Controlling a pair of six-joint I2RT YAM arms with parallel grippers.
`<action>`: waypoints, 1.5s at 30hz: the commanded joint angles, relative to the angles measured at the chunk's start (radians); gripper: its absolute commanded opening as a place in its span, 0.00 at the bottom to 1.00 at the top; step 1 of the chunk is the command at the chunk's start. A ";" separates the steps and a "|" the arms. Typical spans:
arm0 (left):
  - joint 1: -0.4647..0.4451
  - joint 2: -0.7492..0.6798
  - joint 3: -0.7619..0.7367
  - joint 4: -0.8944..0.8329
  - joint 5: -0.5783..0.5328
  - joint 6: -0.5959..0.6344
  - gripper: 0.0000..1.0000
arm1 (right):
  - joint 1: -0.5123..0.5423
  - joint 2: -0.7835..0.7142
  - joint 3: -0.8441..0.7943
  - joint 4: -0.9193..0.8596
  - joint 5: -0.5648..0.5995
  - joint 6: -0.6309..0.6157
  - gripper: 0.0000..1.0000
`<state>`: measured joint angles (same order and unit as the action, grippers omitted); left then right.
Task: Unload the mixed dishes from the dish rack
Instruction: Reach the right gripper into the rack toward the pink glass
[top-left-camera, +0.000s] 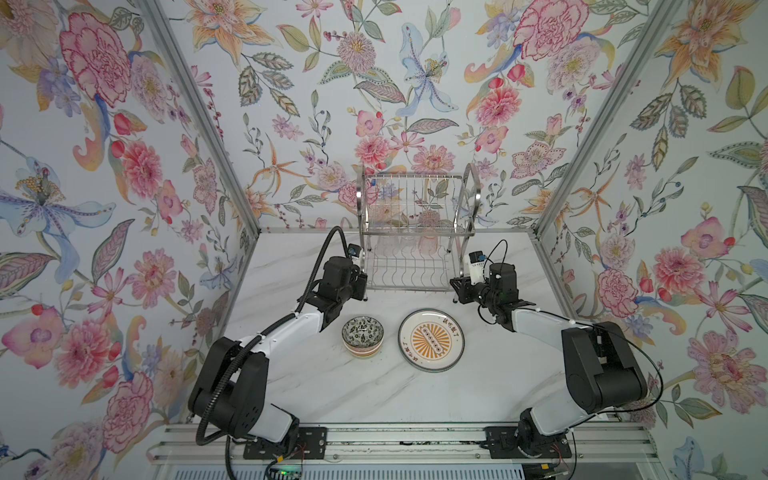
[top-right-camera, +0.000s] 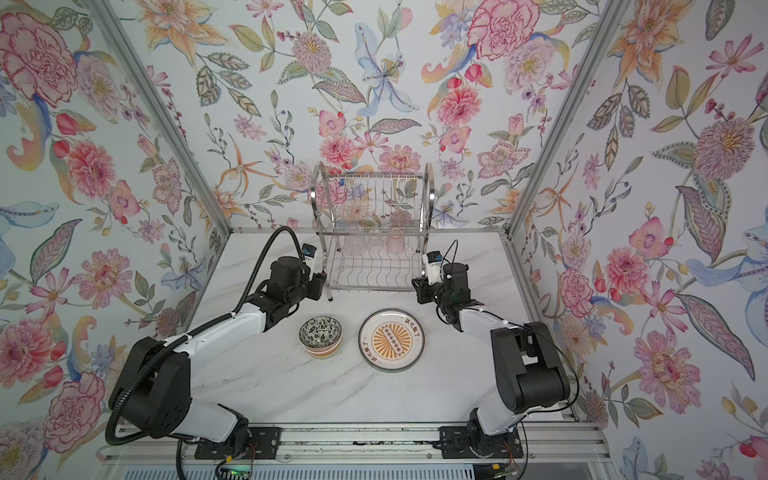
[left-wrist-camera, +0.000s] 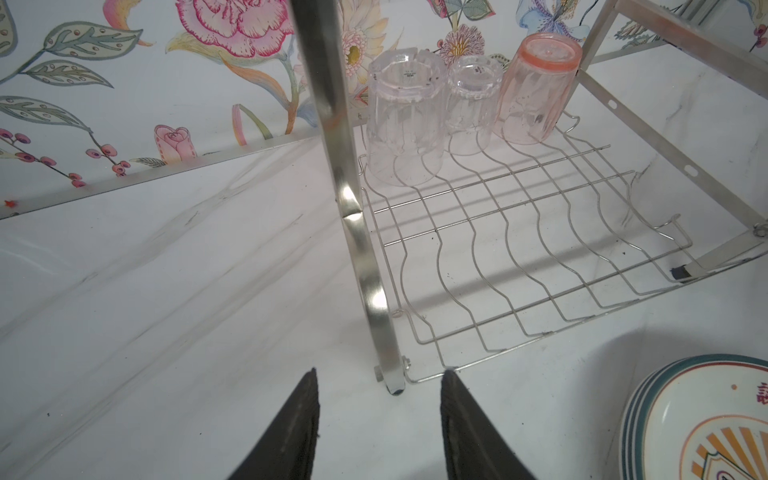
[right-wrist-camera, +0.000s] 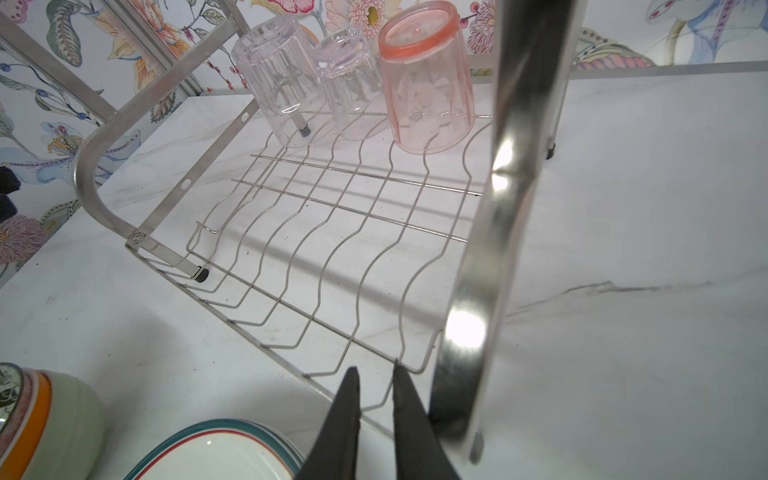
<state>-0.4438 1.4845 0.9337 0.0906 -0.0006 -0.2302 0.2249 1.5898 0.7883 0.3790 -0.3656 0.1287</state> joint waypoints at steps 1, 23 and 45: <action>0.008 -0.033 -0.012 -0.012 0.024 -0.012 0.49 | -0.007 0.025 0.035 -0.004 0.039 -0.052 0.19; 0.001 -0.309 -0.204 0.085 0.097 0.025 0.84 | 0.238 0.193 0.084 0.319 0.300 -0.445 0.81; -0.001 -0.469 -0.339 0.133 0.129 0.039 0.99 | 0.220 0.497 0.425 0.355 0.523 -0.524 0.95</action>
<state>-0.4442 1.0325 0.6109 0.1970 0.1028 -0.2054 0.4576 2.0598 1.1687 0.7044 0.1074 -0.3904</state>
